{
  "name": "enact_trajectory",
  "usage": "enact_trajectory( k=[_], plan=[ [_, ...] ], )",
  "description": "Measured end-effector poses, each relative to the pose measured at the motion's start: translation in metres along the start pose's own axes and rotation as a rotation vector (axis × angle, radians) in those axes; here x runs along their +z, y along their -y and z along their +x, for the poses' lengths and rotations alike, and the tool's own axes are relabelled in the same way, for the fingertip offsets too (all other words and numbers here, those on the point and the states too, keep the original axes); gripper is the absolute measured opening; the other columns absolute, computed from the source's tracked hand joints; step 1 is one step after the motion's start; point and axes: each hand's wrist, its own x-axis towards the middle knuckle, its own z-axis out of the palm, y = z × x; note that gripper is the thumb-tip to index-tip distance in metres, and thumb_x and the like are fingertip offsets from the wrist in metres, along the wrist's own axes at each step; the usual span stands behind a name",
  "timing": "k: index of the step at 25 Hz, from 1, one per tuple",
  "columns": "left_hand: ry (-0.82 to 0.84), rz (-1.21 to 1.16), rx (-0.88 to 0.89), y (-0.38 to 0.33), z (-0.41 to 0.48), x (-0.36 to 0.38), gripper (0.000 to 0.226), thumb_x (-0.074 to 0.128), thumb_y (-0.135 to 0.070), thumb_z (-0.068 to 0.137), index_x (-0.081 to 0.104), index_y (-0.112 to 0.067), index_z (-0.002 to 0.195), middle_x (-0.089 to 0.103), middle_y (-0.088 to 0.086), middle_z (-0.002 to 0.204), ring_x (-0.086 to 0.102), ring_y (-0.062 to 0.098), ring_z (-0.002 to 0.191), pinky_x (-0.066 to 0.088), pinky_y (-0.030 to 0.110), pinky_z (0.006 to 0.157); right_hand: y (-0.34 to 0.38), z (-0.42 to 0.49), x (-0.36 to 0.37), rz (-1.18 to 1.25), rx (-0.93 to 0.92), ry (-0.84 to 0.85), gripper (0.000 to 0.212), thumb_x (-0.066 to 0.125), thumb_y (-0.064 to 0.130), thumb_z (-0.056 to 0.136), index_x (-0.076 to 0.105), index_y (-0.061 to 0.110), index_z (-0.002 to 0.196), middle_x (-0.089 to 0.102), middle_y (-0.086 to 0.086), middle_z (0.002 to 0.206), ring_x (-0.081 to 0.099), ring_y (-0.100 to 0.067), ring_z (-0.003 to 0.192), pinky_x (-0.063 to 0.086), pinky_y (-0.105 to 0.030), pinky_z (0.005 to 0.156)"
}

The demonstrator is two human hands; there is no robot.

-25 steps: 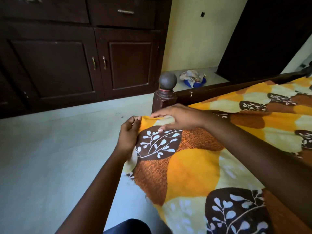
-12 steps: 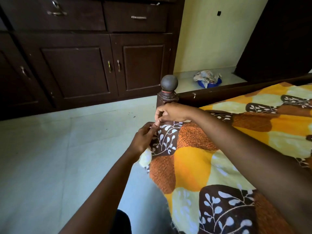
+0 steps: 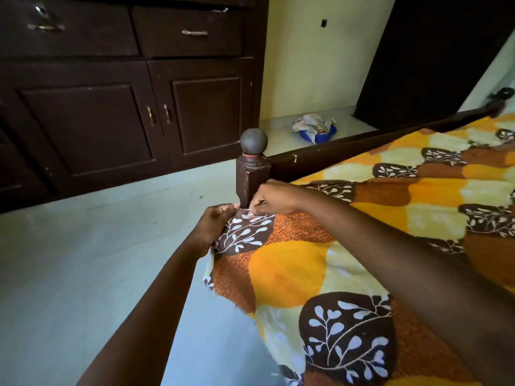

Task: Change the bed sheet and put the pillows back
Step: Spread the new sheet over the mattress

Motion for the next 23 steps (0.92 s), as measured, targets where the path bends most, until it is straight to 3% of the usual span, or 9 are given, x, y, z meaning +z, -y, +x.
enact_trajectory(
  k=[3,7,10,12,15,17,20,23],
  plan=[
    [-0.090,0.006,0.033,0.014,0.007,0.002,0.036,0.036,-0.041,0.098,0.060,-0.017,0.087,0.069,0.005,0.078,0.066,0.017,0.071,0.048,0.028,0.064,-0.001,0.003,0.009,0.034,0.077,-0.025,0.028,0.050,0.023,0.095,0.069,0.008,0.108,0.069,-0.006,0.110,0.061,-0.014,0.097,0.040,-0.024,0.074],
    [-0.217,0.240,0.375,0.043,0.002,0.016,0.033,0.041,-0.047,0.093,0.054,-0.016,0.094,0.060,0.001,0.089,0.055,0.013,0.084,0.043,0.028,0.073,-0.003,0.012,0.001,0.061,0.170,0.061,0.032,0.044,0.024,0.098,0.064,0.005,0.115,0.066,-0.009,0.116,0.060,-0.021,0.104,0.042,-0.026,0.077],
    [-0.295,0.342,0.522,0.053,0.006,0.024,0.026,0.053,-0.029,0.090,0.065,-0.006,0.093,0.064,0.008,0.094,0.057,0.017,0.087,0.039,0.023,0.075,-0.003,0.020,-0.007,0.072,0.240,0.168,0.033,0.046,0.026,0.098,0.063,0.006,0.118,0.064,-0.006,0.120,0.060,-0.019,0.106,0.042,-0.022,0.079],
    [-0.235,0.236,0.457,0.049,0.009,0.020,0.023,0.049,-0.018,0.096,0.068,-0.004,0.093,0.069,0.011,0.092,0.059,0.018,0.084,0.040,0.022,0.071,0.000,0.020,-0.008,0.083,0.268,0.092,0.029,0.054,0.025,0.094,0.067,0.008,0.113,0.068,-0.005,0.114,0.062,-0.014,0.100,0.045,-0.023,0.083],
    [0.013,-0.022,0.230,0.042,0.010,0.011,0.030,0.040,-0.022,0.099,0.065,-0.015,0.083,0.068,-0.005,0.079,0.063,0.004,0.072,0.046,0.017,0.063,0.009,0.011,-0.006,0.014,0.203,-0.133,0.024,0.066,0.022,0.085,0.070,0.012,0.107,0.069,0.003,0.104,0.058,-0.002,0.089,0.044,-0.020,0.079],
    [0.094,-0.097,0.179,0.037,0.013,0.002,0.034,0.040,-0.023,0.099,0.062,-0.020,0.073,0.068,-0.010,0.068,0.063,-0.002,0.062,0.047,0.015,0.058,0.016,0.007,-0.005,-0.079,0.138,-0.104,0.029,0.069,0.030,0.082,0.069,0.017,0.109,0.068,0.005,0.106,0.057,-0.005,0.093,0.043,-0.022,0.080],
    [0.234,-0.091,0.158,0.037,0.024,-0.014,0.035,0.043,-0.025,0.098,0.063,-0.016,0.071,0.070,-0.008,0.063,0.064,0.005,0.061,0.048,0.021,0.063,0.026,0.014,-0.002,-0.218,0.161,0.056,0.026,0.065,0.033,0.084,0.072,0.019,0.104,0.071,0.001,0.104,0.061,-0.016,0.097,0.046,-0.029,0.081],
    [0.267,0.044,0.149,0.038,0.025,-0.017,0.032,0.043,-0.032,0.098,0.067,-0.014,0.086,0.073,-0.002,0.081,0.067,0.015,0.079,0.048,0.029,0.075,0.025,0.017,0.002,-0.234,0.245,0.024,0.023,0.054,0.028,0.090,0.074,0.018,0.098,0.071,0.001,0.102,0.062,-0.017,0.097,0.034,-0.025,0.078]
  ],
)
